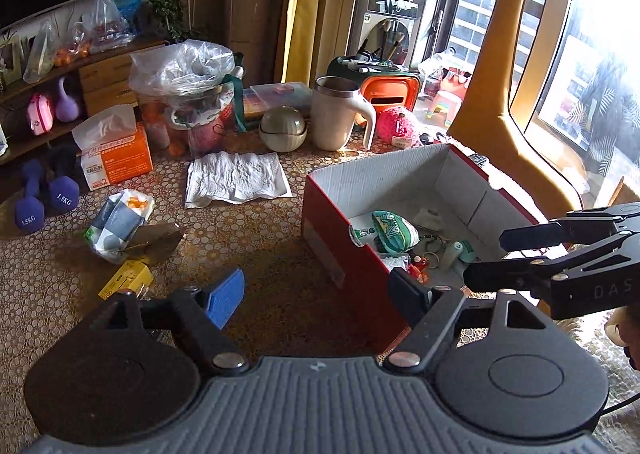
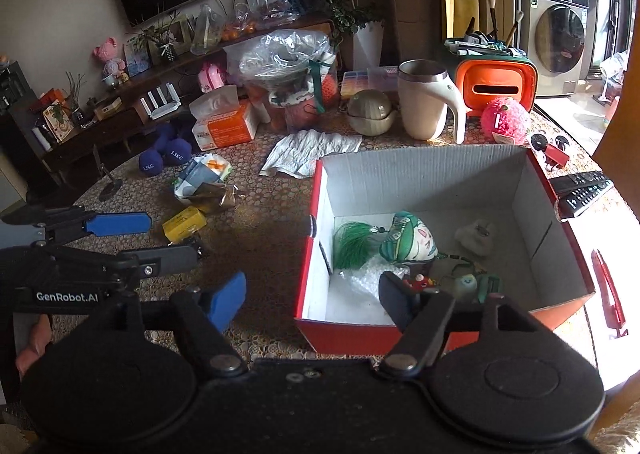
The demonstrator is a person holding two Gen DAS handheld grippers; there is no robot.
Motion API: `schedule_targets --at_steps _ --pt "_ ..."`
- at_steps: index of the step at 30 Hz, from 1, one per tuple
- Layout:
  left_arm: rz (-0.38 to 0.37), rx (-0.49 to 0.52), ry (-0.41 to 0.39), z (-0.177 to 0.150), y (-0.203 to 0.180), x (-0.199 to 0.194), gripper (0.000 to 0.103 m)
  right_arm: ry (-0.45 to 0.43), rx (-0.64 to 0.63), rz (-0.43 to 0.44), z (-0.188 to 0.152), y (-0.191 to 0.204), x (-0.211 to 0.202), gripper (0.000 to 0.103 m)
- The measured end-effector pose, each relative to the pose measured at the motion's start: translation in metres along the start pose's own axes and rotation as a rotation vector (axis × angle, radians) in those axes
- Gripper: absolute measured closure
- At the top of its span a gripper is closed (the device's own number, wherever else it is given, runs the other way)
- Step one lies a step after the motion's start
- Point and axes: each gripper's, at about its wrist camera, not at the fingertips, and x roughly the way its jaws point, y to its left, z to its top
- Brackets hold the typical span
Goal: Organize objects
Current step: 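Withdraw both tools from the box toward the table, then move both tools toward the black bag of beads beside the yellow box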
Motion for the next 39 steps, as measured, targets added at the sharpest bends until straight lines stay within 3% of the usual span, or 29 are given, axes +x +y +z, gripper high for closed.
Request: schedule_targets --at_steps 11,14,18,39 --pt "0.123 -0.053 -0.004 -0.017 0.072 -0.023 0.016 -0.016 -0.102 0.069 -0.004 0.055 0.019 0.006" --pt "0.147 -0.071 -0.003 -0.021 0.091 -0.024 0.014 -0.015 -0.127 0.089 -0.004 0.067 0.028 0.005" --pt "0.167 -0.1 -0.01 -0.025 0.118 -0.025 0.003 -0.011 -0.159 0.101 -0.005 0.084 0.042 0.005" --pt "0.203 -0.062 0.065 -0.035 0.198 0.074 0.001 0.079 -0.353 0.167 -0.006 0.139 0.159 0.006"
